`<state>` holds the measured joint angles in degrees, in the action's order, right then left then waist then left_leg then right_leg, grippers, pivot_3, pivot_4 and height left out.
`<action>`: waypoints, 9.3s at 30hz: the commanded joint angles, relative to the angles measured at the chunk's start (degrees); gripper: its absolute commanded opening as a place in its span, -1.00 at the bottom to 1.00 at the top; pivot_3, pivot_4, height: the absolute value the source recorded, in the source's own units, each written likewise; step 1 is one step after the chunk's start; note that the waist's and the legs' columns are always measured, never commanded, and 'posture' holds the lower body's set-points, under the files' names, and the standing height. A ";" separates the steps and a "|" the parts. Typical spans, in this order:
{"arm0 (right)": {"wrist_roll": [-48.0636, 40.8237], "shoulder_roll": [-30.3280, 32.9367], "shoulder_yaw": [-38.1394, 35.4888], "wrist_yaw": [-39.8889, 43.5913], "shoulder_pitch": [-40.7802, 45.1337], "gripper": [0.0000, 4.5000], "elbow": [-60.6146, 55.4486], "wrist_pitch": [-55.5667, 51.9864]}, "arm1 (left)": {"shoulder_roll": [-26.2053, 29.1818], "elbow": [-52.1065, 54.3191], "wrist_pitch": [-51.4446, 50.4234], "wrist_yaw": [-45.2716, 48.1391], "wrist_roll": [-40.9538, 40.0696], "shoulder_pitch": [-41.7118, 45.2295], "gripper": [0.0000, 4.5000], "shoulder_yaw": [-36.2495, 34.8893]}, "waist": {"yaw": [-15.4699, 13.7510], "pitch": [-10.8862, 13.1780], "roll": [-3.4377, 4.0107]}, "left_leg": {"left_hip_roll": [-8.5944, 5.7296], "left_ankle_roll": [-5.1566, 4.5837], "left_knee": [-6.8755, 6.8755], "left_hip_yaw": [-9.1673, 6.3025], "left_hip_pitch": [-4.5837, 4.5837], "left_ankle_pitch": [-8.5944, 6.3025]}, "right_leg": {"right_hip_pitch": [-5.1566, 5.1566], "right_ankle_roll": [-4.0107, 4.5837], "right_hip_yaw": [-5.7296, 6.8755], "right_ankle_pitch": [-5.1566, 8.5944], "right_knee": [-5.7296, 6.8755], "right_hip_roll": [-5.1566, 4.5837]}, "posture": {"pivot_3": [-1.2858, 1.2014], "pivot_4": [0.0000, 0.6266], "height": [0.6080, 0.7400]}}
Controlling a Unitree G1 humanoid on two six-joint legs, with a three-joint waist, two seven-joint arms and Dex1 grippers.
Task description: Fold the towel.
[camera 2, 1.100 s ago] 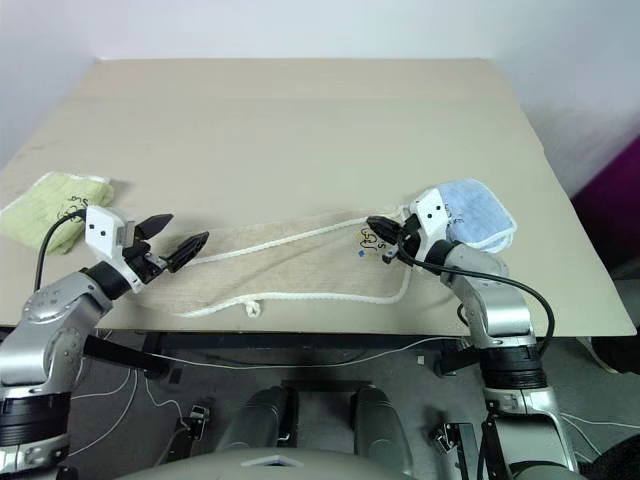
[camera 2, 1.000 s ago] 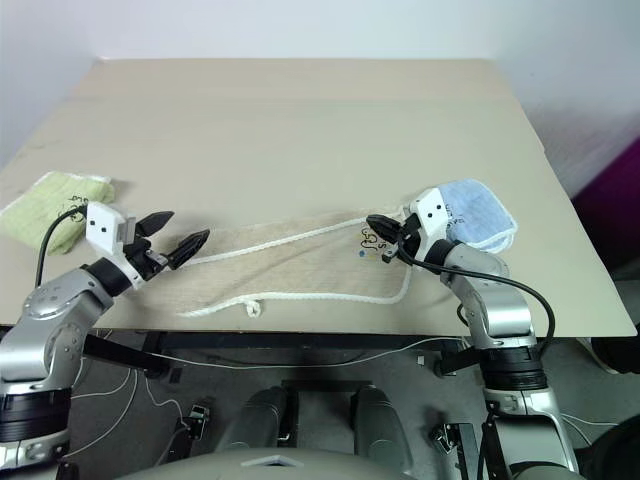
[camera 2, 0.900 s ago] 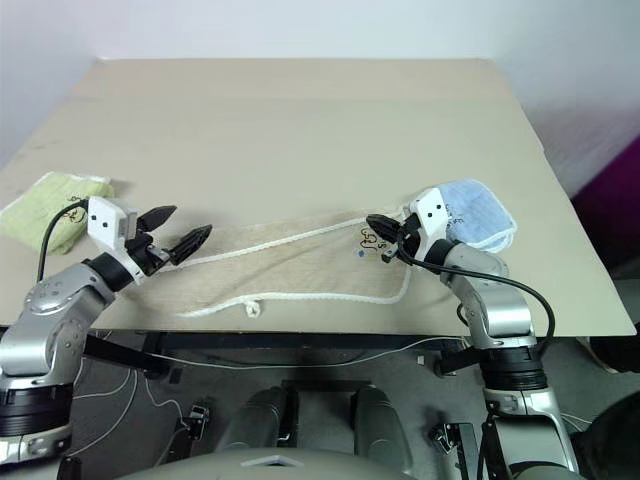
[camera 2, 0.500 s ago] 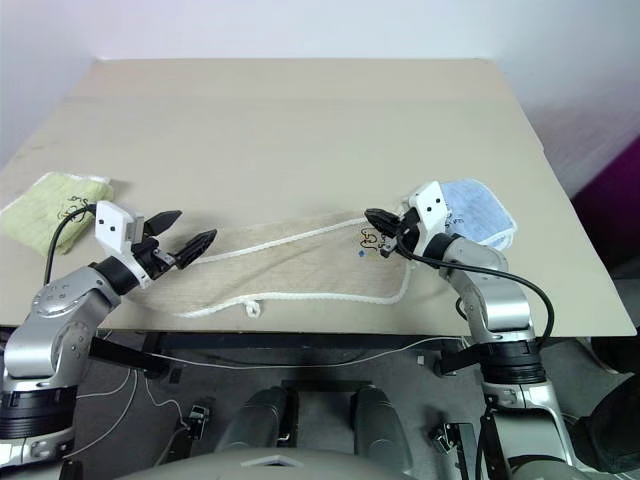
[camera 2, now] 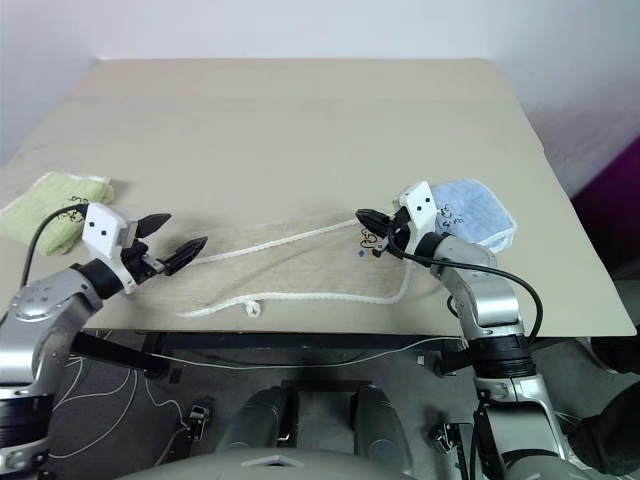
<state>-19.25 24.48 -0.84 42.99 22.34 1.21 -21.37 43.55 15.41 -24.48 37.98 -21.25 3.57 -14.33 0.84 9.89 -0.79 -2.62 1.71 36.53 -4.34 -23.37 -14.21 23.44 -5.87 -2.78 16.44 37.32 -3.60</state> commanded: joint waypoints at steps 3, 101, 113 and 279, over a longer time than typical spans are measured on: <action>-0.31 0.93 -0.49 0.23 -0.02 -1.00 -2.27 -0.08 | 11.90 4.15 0.73 7.75 5.35 -2.67 0.98 0.62 | 0.08 0.01 0.02 | 0.00 0.00 -0.03 0.02 0.00 0.00 | 0.00 0.00 -0.01 0.00 -0.02 -0.01 | 0.03 -0.52 1.00; 36.93 15.71 15.41 -3.69 18.69 0.30 33.92 48.83 | 17.90 -11.98 13.01 13.93 19.07 7.26 -1.00 4.58 | 0.32 0.05 0.08 | 0.02 -0.01 -0.04 0.15 0.02 0.01 | 0.05 0.00 -0.02 0.00 0.05 0.13 | 0.03 -0.52 1.00; 43.74 14.32 18.08 -11.22 23.07 0.30 43.71 54.97 | 18.03 -11.92 12.74 14.13 18.99 7.09 -1.00 4.35 | 0.36 0.05 0.08 | 0.02 -0.01 -0.04 0.15 0.02 0.01 | 0.05 0.00 -0.03 0.00 0.05 0.14 | 0.03 -0.52 1.00; -89.95 -2.99 -14.47 -75.74 -17.98 1.00 -12.67 -21.20 | -10.38 -7.64 6.52 18.12 -3.27 12.01 0.85 13.12 | 0.17 -0.03 0.13 | 0.14 -0.31 0.56 0.22 -0.03 -0.17 | -0.14 -0.01 -0.09 -0.03 0.17 0.08 | 0.03 -0.52 1.00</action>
<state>-109.94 22.06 -15.52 -31.09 3.79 -12.77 -44.49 33.08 5.34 -18.27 56.22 -24.03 15.91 -0.78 1.01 9.85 -0.66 -2.48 1.40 37.09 -4.11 -23.40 -14.39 23.30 -5.88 -2.87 16.41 37.49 -3.51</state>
